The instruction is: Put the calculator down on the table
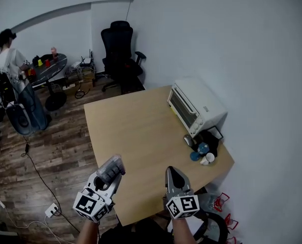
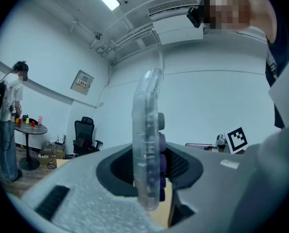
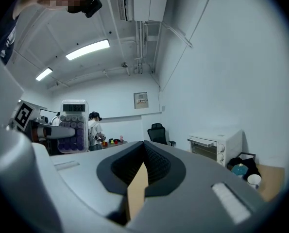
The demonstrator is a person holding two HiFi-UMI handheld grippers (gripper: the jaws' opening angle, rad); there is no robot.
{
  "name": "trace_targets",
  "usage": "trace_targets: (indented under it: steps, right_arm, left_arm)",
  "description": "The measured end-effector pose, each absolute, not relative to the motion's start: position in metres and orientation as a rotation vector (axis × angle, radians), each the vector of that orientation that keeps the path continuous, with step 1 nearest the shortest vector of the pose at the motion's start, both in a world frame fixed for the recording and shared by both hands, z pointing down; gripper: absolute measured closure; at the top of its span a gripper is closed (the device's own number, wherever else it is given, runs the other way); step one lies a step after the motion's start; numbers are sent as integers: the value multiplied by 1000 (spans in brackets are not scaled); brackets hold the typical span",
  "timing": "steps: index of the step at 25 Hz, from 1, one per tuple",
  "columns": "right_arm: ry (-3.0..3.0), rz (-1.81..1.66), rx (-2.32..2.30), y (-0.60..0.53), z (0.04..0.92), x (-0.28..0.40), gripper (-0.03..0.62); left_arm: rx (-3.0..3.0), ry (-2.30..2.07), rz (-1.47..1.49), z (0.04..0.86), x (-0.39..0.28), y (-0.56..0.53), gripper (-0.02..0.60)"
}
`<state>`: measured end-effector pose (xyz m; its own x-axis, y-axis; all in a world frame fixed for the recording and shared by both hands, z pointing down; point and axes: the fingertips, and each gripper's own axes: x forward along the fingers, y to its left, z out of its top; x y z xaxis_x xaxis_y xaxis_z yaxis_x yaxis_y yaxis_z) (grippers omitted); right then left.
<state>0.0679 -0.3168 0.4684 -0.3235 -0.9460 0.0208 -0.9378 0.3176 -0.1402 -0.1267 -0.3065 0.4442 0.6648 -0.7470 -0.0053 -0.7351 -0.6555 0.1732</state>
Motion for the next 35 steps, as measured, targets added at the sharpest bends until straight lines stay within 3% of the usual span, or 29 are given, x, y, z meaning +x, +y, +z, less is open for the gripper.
trace_targets:
  steps: [15,29,35]
  right_arm:
    - [2566,-321,-1681,-371,498,86,583]
    - [2637,-323,-1654,-383,509,67,583]
    - [2662,-351,-1629,-382,516,56,583]
  left_arm:
    - [2592,-1210,-45,484,-83,-358,451]
    - [2077,-924,74,658,-68,-379,451]
    - [1884,-952,256,735,-73,-384,451]
